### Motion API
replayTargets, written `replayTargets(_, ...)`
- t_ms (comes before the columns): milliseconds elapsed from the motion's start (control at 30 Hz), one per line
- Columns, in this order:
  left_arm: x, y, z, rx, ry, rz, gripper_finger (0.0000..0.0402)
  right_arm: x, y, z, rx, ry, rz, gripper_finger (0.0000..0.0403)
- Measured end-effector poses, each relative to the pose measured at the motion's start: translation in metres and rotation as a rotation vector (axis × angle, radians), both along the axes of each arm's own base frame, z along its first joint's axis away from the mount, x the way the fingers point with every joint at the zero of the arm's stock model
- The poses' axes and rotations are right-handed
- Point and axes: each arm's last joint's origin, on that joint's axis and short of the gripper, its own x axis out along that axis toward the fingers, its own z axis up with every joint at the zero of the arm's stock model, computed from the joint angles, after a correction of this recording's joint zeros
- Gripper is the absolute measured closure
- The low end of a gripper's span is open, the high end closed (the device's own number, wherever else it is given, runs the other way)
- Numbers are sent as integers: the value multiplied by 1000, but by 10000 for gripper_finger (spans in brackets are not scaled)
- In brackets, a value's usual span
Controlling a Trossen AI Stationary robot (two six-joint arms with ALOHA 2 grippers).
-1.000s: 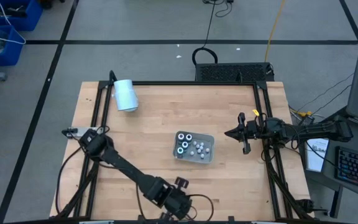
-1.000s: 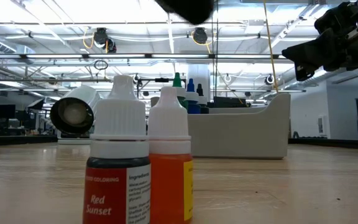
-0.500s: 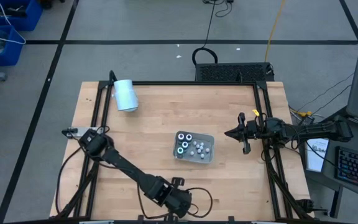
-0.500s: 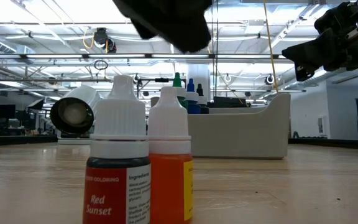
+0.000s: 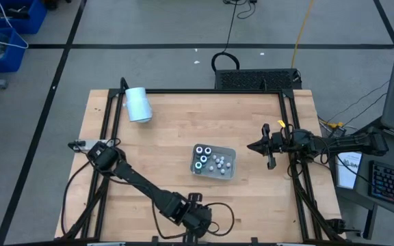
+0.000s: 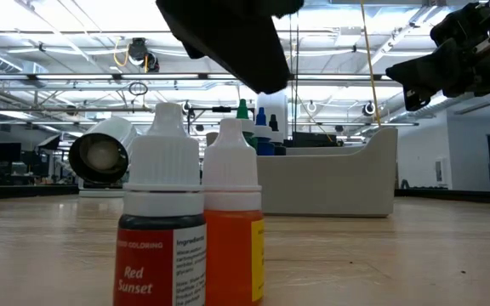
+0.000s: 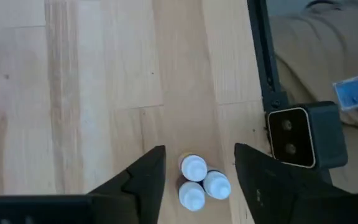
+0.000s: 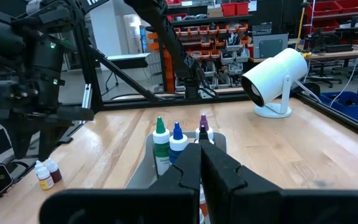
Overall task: Pick & Place food coloring
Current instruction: Put the small orange food coloring bottle into the bin
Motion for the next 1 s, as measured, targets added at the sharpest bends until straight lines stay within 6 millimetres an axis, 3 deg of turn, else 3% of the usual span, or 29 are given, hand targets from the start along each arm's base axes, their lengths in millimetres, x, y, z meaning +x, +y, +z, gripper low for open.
replayTargets(267,6,7,-11,-37,66,-13,194,0,0,1,0,-9,0,403)
replayTargets(600,9,10,-8,-48,43,23,194,0,0,1,-2,-7,0,403)
replayTargets(1000,3,9,-5,-5,93,-163,195,0,0,1,-6,-7,1,403)
